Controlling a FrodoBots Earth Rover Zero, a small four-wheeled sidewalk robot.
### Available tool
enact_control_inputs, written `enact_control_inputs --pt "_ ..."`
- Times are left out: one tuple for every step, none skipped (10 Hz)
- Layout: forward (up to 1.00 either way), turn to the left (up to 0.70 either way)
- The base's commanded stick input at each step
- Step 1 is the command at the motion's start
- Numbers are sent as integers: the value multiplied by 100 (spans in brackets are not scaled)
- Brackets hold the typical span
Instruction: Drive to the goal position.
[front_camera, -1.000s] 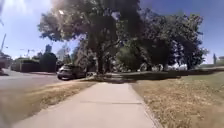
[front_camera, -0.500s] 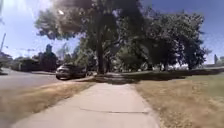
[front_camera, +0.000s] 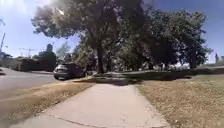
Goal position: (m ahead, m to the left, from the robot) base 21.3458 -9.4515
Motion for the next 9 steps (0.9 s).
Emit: enact_control_inputs --pt "85 0" --pt "85 -3" --pt "85 -26" --pt "85 -34" --pt "85 -25" --pt "85 -5" --pt "85 0" --pt "85 0" --pt "85 0"
